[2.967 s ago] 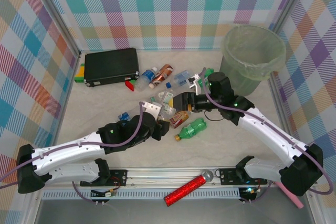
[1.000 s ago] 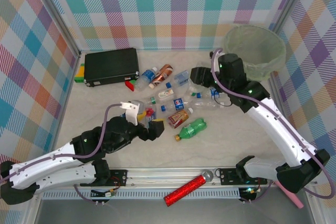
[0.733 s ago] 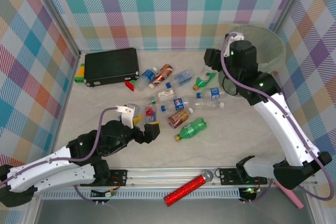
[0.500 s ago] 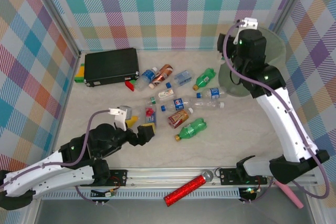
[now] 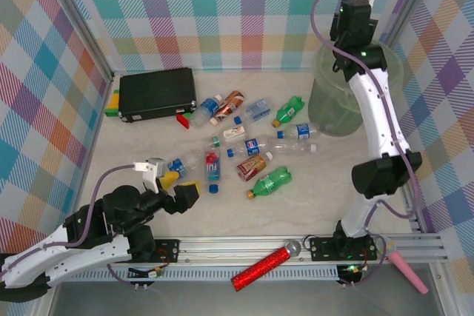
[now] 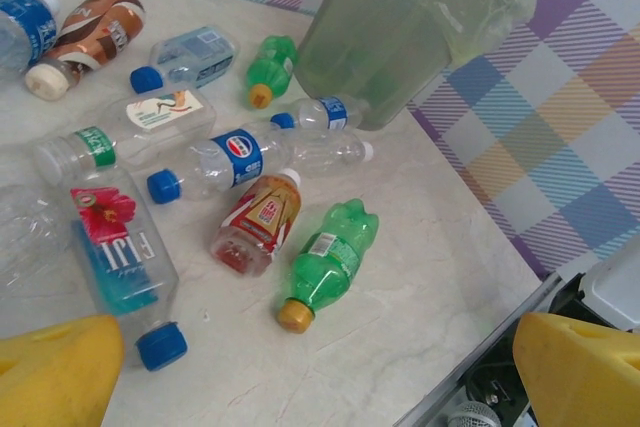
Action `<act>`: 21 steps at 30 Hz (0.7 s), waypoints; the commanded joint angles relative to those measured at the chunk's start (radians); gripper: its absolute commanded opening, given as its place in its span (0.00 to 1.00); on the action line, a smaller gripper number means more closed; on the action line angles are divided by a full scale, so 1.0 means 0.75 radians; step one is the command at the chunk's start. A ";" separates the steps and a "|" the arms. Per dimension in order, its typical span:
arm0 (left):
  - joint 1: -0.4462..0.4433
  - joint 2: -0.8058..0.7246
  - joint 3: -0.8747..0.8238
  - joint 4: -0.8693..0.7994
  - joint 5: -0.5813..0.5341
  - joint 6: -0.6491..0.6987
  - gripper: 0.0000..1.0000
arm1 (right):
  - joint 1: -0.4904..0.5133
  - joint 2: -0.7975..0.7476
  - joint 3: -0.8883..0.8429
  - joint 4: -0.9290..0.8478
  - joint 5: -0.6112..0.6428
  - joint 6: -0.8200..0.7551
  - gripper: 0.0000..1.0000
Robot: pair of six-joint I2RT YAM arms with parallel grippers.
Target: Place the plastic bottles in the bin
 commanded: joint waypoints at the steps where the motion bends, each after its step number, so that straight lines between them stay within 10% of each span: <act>1: -0.009 -0.025 0.005 -0.085 -0.020 -0.027 1.00 | -0.004 0.092 0.094 -0.163 0.053 0.018 0.63; 6: -0.009 -0.026 0.028 -0.147 -0.036 -0.048 1.00 | -0.004 0.120 0.008 -0.233 -0.036 0.147 0.68; 12: -0.009 -0.004 0.060 -0.212 -0.111 -0.086 1.00 | -0.004 0.095 -0.045 -0.285 -0.131 0.179 0.98; 21: -0.009 0.138 0.060 -0.194 -0.235 -0.190 1.00 | 0.038 -0.089 -0.049 -0.365 -0.289 0.216 0.99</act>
